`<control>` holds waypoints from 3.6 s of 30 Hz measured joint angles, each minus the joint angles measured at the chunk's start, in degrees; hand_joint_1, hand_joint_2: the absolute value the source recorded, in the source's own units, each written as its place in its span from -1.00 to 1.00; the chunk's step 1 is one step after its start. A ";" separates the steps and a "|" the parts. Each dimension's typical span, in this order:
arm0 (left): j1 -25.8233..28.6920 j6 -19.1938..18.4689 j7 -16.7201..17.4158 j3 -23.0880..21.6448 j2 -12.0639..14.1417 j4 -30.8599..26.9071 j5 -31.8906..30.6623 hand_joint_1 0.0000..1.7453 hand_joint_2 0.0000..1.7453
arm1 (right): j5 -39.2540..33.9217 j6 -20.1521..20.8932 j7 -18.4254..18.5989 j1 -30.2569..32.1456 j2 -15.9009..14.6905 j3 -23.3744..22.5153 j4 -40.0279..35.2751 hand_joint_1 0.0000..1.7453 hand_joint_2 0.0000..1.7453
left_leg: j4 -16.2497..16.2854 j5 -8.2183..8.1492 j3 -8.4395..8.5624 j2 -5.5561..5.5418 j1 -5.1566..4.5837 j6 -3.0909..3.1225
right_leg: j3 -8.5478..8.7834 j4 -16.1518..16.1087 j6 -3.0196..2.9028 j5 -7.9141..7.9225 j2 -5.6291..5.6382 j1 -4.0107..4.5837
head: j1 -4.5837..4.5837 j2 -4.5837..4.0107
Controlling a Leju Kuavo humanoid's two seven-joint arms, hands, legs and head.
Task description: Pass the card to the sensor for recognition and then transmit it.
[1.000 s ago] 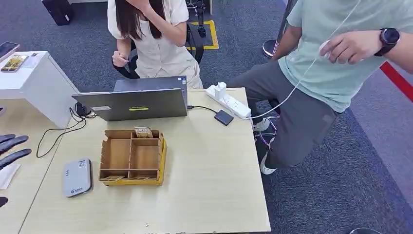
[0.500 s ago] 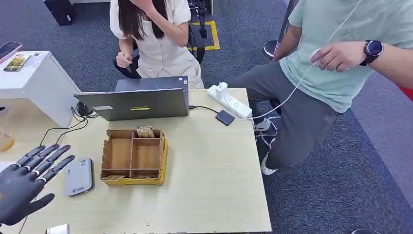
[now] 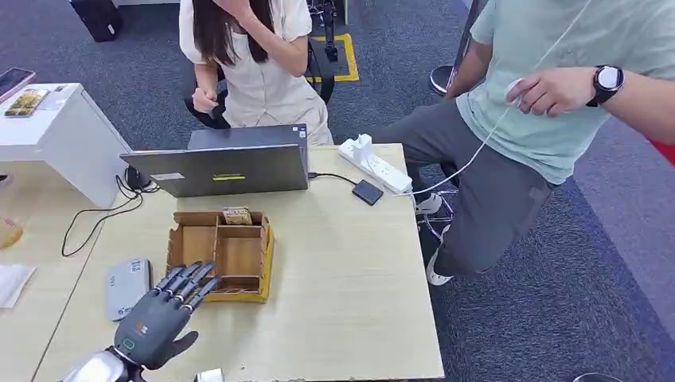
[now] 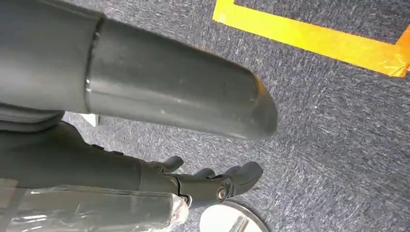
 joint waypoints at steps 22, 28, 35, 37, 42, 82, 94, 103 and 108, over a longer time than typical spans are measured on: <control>-1.72 0.04 -0.85 -2.75 -3.13 3.12 1.16 -1.00 1.00 | 0.02 0.02 0.11 0.00 -0.02 -0.90 -0.02 -1.00 -1.00 | -0.01 -0.01 0.00 0.02 0.02 0.01 | -0.02 0.01 0.00 0.00 0.04 0.02 | 0.02 0.00; -2.02 0.39 -0.76 -2.84 -3.83 3.47 1.01 -1.00 1.00 | 0.07 0.02 0.13 0.01 -0.02 -0.90 -0.02 -1.00 -1.00 | -0.01 -0.01 0.00 0.02 0.02 0.01 | -0.04 0.01 0.00 0.00 0.04 0.02 | 0.02 0.00; -4.02 1.66 1.73 -2.82 -7.79 4.59 -3.94 -1.00 1.00 | 0.13 0.02 0.13 -0.02 -0.02 -1.01 -0.02 -1.00 -1.00 | 0.01 0.00 0.00 0.01 0.01 0.01 | -0.03 0.01 0.01 0.01 0.03 0.01 | 0.00 0.00; -5.38 1.40 4.05 -2.75 -9.43 5.35 -7.81 -1.00 1.00 | 0.15 0.02 -0.09 -0.09 -0.02 -1.18 -0.02 -1.00 -1.00 | 0.02 0.03 -0.03 0.01 0.01 0.06 | -0.02 0.01 0.05 0.03 0.00 0.01 | 0.02 0.00; -7.34 0.70 6.36 -2.71 -11.50 6.64 -8.96 -1.00 1.00 | 0.15 0.07 -0.28 -0.15 -0.02 -1.57 -0.02 -1.00 -1.00 | 0.02 0.03 -0.01 0.02 0.01 0.07 | -0.02 0.01 0.05 0.04 0.04 0.01 | 0.02 0.00; -8.38 -0.18 10.62 -2.47 -12.09 9.24 -9.18 -1.00 1.00 | 0.15 0.11 0.44 -0.16 -0.02 -1.88 -0.02 -1.00 -1.00 | 0.02 0.03 -0.03 0.02 0.01 0.07 | -0.05 0.01 0.05 0.03 0.04 0.01 | 0.02 0.00; -8.38 -0.18 10.62 -2.47 -12.09 9.24 -9.18 1.00 1.00 | 0.15 0.11 0.35 -0.16 -0.02 -1.88 -0.02 -1.00 -1.00 | 0.02 0.03 -0.03 0.02 0.01 0.07 | -0.05 0.01 0.05 0.03 0.04 0.01 | 0.02 0.00; -8.19 -1.31 7.02 -1.13 -12.07 9.55 -9.18 1.00 1.00 | 0.15 0.09 0.57 -0.15 -0.02 -1.90 -0.02 -1.00 -1.00 | 0.02 0.03 -0.04 0.02 0.01 0.07 | -0.05 0.01 0.05 0.03 0.04 0.01 | 0.02 0.00; -8.09 -1.33 6.99 -1.00 -12.07 9.57 -9.18 1.00 1.00 | 0.15 0.09 0.55 -0.15 -0.02 -1.90 -0.02 -1.00 -1.00 | 0.02 0.03 -0.04 0.02 0.01 0.07 | -0.05 0.01 0.05 0.03 0.04 0.01 | 0.02 0.00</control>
